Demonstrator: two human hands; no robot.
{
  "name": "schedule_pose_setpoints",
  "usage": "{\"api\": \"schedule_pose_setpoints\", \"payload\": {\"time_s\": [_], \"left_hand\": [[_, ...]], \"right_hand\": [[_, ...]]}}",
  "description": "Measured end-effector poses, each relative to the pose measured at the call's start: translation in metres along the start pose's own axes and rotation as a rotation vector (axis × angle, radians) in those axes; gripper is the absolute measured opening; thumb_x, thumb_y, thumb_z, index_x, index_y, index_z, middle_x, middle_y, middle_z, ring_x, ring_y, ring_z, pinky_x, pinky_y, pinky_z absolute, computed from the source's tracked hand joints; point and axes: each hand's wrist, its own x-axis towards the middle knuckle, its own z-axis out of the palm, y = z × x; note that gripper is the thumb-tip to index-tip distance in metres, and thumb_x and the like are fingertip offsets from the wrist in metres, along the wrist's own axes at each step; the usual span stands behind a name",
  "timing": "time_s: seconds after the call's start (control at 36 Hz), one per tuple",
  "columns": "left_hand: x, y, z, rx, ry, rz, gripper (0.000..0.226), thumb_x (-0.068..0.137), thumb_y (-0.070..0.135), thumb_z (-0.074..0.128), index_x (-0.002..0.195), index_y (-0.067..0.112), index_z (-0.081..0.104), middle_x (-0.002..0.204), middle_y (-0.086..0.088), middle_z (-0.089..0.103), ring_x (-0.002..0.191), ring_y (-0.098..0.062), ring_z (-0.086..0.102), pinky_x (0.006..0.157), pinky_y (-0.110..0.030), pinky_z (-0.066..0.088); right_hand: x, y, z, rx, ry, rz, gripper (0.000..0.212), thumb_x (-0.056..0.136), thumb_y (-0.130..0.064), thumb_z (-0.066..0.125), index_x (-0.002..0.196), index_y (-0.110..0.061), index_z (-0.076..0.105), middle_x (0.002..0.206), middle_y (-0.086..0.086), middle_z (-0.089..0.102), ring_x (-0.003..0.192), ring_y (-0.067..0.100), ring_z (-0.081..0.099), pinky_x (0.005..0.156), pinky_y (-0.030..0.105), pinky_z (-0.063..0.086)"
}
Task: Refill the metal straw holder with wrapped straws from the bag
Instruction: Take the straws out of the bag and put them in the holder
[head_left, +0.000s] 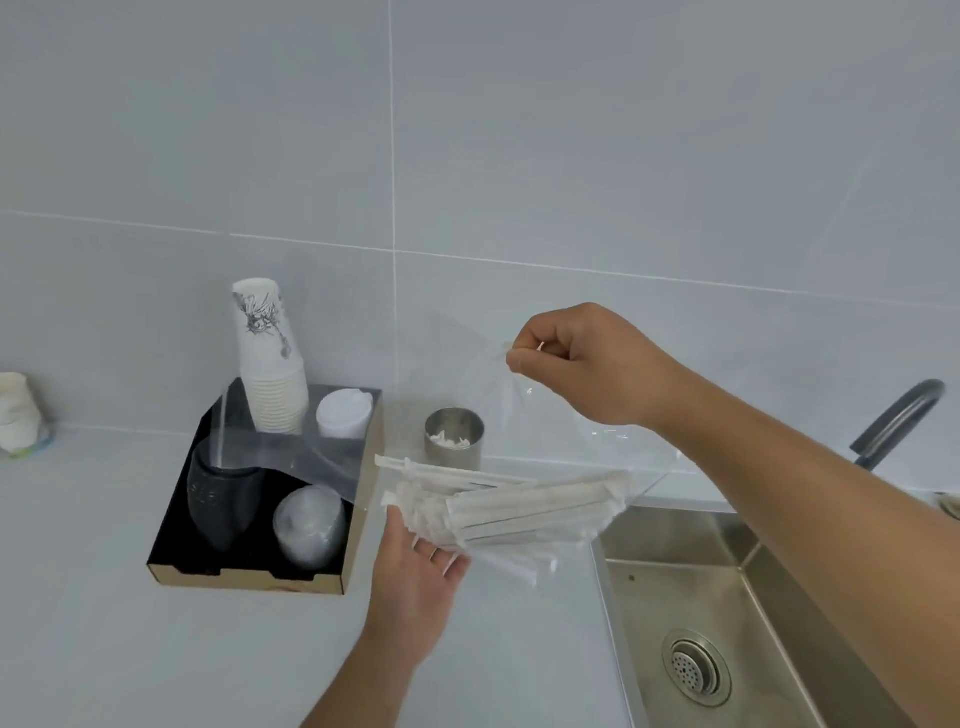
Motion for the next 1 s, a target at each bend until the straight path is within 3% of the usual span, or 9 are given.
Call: {"api": "schedule_pose_setpoints", "payload": {"time_s": [0.11, 0.25, 0.36, 0.5, 0.58, 0.72, 0.78, 0.89, 1.0], "left_hand": [[0.001, -0.006, 0.011, -0.049, -0.172, -0.015, 0.071, 0.074, 0.059, 0.065, 0.131, 0.017, 0.058, 0.122, -0.01, 0.068, 0.112, -0.027, 0.064, 0.089, -0.042, 0.051], [0.005, -0.008, 0.017, -0.061, -0.376, -0.034, 0.076, 0.059, 0.045, 0.088, 0.123, 0.012, 0.065, 0.129, -0.018, 0.062, 0.118, -0.033, 0.06, 0.087, -0.043, 0.055], [0.01, -0.008, 0.019, -0.073, -0.383, -0.046, 0.087, 0.059, 0.03, 0.09, 0.135, 0.007, 0.053, 0.136, -0.023, 0.055, 0.124, -0.038, 0.054, 0.096, -0.051, 0.05], [0.011, -0.006, 0.026, -0.085, -0.294, -0.06, 0.098, 0.044, 0.027, 0.096, 0.13, 0.006, 0.055, 0.123, -0.022, 0.065, 0.109, -0.035, 0.065, 0.076, -0.044, 0.058], [0.015, -0.004, 0.026, -0.038, -0.187, -0.067, 0.101, 0.045, 0.037, 0.094, 0.133, 0.006, 0.054, 0.127, -0.022, 0.062, 0.116, -0.036, 0.06, 0.09, -0.052, 0.053], [0.016, 0.0, 0.026, -0.113, -0.222, -0.092, 0.061, 0.084, 0.041, 0.059, 0.133, 0.005, 0.052, 0.127, -0.024, 0.061, 0.116, -0.04, 0.06, 0.091, -0.056, 0.05], [0.015, 0.002, 0.024, -0.132, -0.247, -0.114, 0.066, 0.079, 0.041, 0.069, 0.132, 0.006, 0.053, 0.129, -0.024, 0.06, 0.118, -0.041, 0.058, 0.091, -0.056, 0.051], [0.011, 0.001, 0.017, -0.072, -0.307, -0.124, 0.093, 0.042, 0.02, 0.097, 0.125, 0.003, 0.057, 0.123, -0.025, 0.064, 0.108, -0.039, 0.065, 0.08, -0.05, 0.058], [0.012, -0.004, 0.008, 0.008, -0.384, -0.148, 0.093, 0.048, 0.002, 0.092, 0.131, -0.005, 0.051, 0.127, -0.029, 0.059, 0.111, -0.039, 0.063, 0.081, -0.041, 0.058]], "right_hand": [[0.009, -0.005, -0.006, 0.048, 0.059, 0.059, 0.024, 0.092, -0.026, 0.06, 0.069, -0.02, 0.062, 0.038, -0.013, 0.042, 0.038, 0.007, 0.033, 0.041, 0.012, 0.032], [0.012, -0.002, -0.012, 0.074, 0.12, 0.106, 0.021, 0.091, -0.025, 0.061, 0.077, -0.012, 0.066, 0.047, -0.004, 0.045, 0.04, 0.013, 0.034, 0.036, 0.012, 0.03], [0.012, 0.005, -0.014, 0.146, 0.148, 0.185, 0.023, 0.093, -0.028, 0.058, 0.082, -0.009, 0.067, 0.04, -0.01, 0.039, 0.036, 0.011, 0.031, 0.036, 0.015, 0.028], [0.007, 0.013, -0.014, 0.176, 0.1, 0.262, 0.023, 0.092, -0.034, 0.059, 0.082, -0.014, 0.065, 0.05, 0.0, 0.044, 0.039, 0.015, 0.035, 0.041, 0.018, 0.035], [0.0, 0.02, -0.014, 0.147, -0.053, 0.321, 0.015, 0.088, -0.035, 0.063, 0.085, -0.02, 0.066, 0.052, 0.0, 0.052, 0.045, 0.015, 0.045, 0.049, 0.024, 0.043], [-0.014, 0.034, -0.007, 0.173, -0.243, 0.397, 0.013, 0.088, -0.021, 0.065, 0.101, -0.021, 0.064, 0.059, 0.003, 0.06, 0.048, 0.014, 0.052, 0.052, 0.023, 0.047], [-0.019, 0.04, -0.004, 0.163, -0.237, 0.409, 0.014, 0.087, -0.017, 0.064, 0.1, -0.024, 0.064, 0.059, 0.001, 0.061, 0.048, 0.012, 0.053, 0.053, 0.022, 0.047], [-0.028, 0.049, -0.005, 0.206, -0.144, 0.421, 0.012, 0.086, -0.012, 0.064, 0.093, -0.021, 0.067, 0.054, -0.001, 0.061, 0.051, 0.018, 0.055, 0.057, 0.025, 0.044], [-0.037, 0.054, -0.01, 0.25, -0.038, 0.427, 0.011, 0.087, -0.008, 0.063, 0.092, -0.016, 0.068, 0.052, 0.001, 0.061, 0.05, 0.019, 0.056, 0.05, 0.018, 0.043]]}}
